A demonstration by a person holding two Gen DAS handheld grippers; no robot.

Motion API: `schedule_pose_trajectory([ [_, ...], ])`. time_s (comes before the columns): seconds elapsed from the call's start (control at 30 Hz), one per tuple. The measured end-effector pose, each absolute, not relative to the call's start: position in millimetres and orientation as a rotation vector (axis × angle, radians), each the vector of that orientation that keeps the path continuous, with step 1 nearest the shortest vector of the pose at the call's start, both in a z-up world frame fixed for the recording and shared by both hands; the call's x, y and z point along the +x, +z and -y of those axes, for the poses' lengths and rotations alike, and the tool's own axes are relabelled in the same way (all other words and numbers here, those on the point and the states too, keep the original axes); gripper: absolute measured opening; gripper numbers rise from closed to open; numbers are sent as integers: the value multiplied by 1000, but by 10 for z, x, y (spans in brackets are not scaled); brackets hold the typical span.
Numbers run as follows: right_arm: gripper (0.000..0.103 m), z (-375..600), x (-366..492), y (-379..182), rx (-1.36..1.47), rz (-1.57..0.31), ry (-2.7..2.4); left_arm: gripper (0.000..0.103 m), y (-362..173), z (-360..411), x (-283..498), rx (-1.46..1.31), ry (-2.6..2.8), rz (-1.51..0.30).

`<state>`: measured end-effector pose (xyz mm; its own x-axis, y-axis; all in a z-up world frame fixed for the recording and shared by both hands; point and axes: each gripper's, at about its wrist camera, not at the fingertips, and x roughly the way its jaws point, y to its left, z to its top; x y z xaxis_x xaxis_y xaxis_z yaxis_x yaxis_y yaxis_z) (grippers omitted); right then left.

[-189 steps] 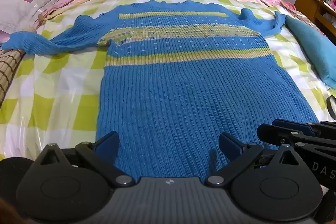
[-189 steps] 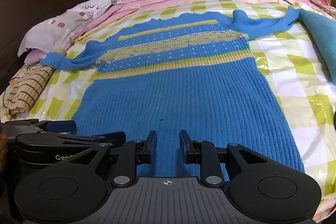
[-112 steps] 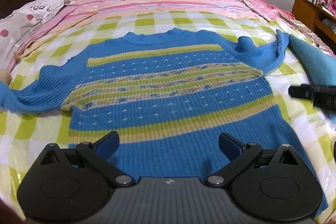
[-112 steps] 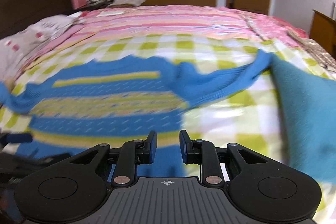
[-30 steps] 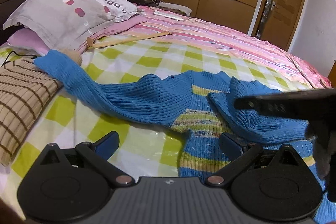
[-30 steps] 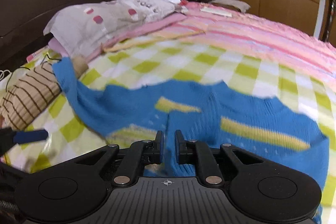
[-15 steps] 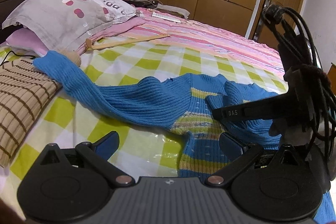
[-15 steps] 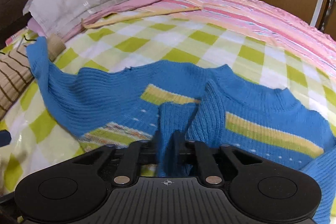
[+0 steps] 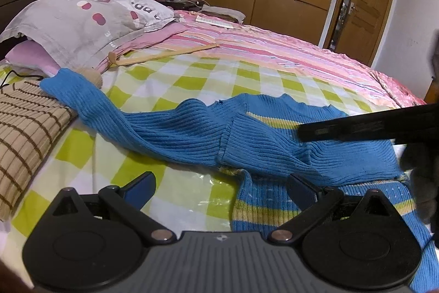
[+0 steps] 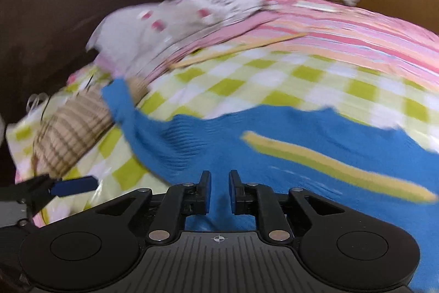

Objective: Fold small clothes
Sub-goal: 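Carry the held sleeve across the sweater body with the right tool, then lower the sleeve onto the body and open the right tool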

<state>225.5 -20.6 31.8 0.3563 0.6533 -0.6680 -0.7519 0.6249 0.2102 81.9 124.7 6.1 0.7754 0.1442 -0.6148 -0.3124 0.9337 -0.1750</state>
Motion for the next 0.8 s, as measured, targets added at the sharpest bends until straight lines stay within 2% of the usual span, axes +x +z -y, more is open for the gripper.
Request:
schedule_pose_trajectory([
  [0.33, 17, 1255, 2688, 32, -154, -795, 398, 103, 39, -1106, 976, -227, 238, -646],
  [0.4, 14, 1304, 2750, -69, -200, -807, 329, 103, 68, -1086, 1051, -221, 233, -640],
  [0.43, 6, 1332, 2780, -110, -216, -806, 308, 103, 81, -1071, 1087, -210, 234, -634],
  [0.47, 3, 1377, 2807, -131, -217, -800, 298, 103, 94, -1053, 1136, -193, 235, -624],
  [0.8, 1, 1518, 2976, -129, -203, -800, 229, 103, -148, -1092, 1688, -120, 282, -684],
])
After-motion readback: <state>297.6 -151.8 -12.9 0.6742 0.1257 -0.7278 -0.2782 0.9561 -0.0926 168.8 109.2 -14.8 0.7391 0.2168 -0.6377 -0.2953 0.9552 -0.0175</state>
